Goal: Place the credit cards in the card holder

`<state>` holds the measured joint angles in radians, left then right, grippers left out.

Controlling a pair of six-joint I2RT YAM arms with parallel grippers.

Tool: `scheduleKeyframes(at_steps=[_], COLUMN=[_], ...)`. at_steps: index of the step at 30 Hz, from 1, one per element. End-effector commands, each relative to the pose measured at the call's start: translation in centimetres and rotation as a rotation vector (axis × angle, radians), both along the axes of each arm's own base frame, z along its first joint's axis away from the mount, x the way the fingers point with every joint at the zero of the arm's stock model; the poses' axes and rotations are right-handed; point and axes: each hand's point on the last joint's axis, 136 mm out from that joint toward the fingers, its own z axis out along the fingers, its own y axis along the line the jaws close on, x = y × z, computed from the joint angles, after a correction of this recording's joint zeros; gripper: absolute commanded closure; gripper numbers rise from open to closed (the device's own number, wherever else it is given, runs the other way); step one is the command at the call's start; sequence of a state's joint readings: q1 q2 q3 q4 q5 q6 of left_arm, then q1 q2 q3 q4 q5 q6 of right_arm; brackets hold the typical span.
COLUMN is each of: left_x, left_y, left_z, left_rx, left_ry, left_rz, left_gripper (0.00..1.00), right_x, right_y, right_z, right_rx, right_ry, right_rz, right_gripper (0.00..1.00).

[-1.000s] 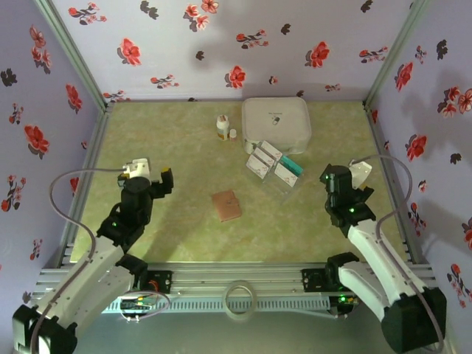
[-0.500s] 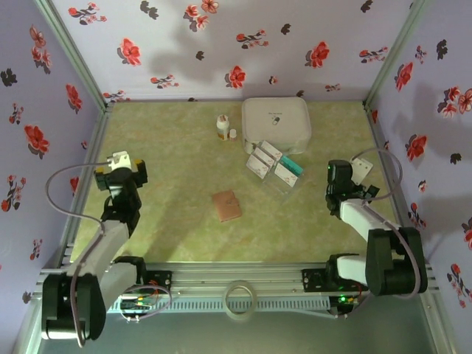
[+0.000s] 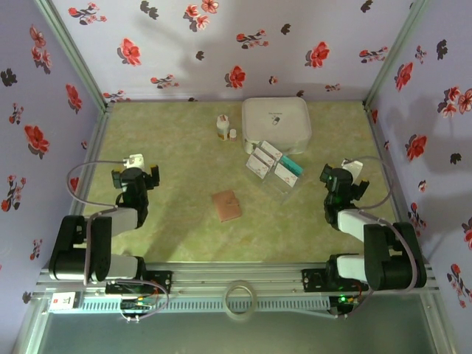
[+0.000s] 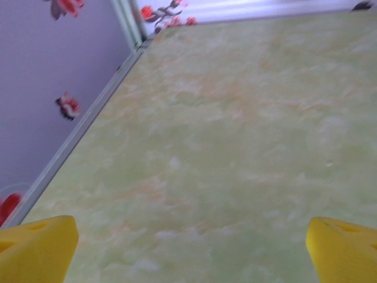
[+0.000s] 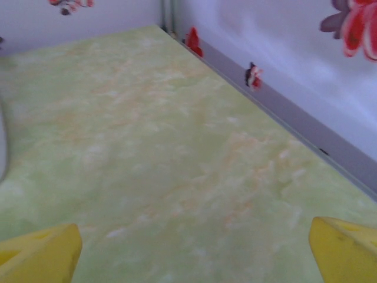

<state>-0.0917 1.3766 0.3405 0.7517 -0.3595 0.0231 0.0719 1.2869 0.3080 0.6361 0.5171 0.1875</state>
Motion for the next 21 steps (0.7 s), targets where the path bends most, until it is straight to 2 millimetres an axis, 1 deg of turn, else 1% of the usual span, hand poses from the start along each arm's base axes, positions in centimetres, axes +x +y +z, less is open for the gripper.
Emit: scheduleKeyframes(at_steps=[1,4,6,8,9,11,12,14,15,17,21], left_x=[1.3,1.9,2.2,2.3,2.4,2.4,2.4,2.6,2.8,3.1,3.1], left_y=[-1.3,-1.3,-1.2,-1.4,-1.4,-1.6,-1.6,-1.6,-1.5,-1.0,-0.9], left_z=[0.8,-0.1,-0.7,-0.9,-0.9,-0.9,-0.9,-1.1,-1.2,-1.4,-1.4], left_rx=[-0.032,-0.039,-0.046,-0.048,-0.048,-0.049,-0.05,-0.065,-0.079,-0.128,-0.135], left_ry=[-0.083,-0.069,-0.063,-0.052,-0.055,-0.052,-0.049,-0.035,-0.027,-0.007,-0.007], left_rz=[-0.086,-0.085,-0.088,-0.102,-0.104,-0.115,-0.119,-0.129,-0.131,-0.142,-0.143], left_gripper=[0.0,0.0,0.0,0.0,0.0,0.0,0.0,0.0,0.0,0.0,0.0], right_x=[1.6,1.8,1.7,2.0,2.1,2.9,3.3,4.7,5.4,5.6,5.6], right_y=[1.3,1.6,1.4,1.9,2.3,2.4,2.3,3.4,3.6,3.3,3.3], right_z=[2.0,1.6,1.0,0.4,-0.5,-0.4,-0.5,-1.6,-1.9,-2.1,-2.1], right_rx=[0.006,-0.007,-0.01,-0.017,-0.013,-0.022,-0.02,0.025,0.039,0.073,0.072], right_ry=[-0.112,-0.128,-0.154,-0.182,-0.156,-0.177,-0.154,-0.03,-0.004,-0.006,-0.006], right_rz=[0.092,0.118,0.114,0.149,0.174,0.182,0.179,0.25,0.271,0.286,0.284], right_gripper=[0.01,0.01,0.01,0.01,0.0,0.01,0.0,0.01,0.01,0.01,0.01])
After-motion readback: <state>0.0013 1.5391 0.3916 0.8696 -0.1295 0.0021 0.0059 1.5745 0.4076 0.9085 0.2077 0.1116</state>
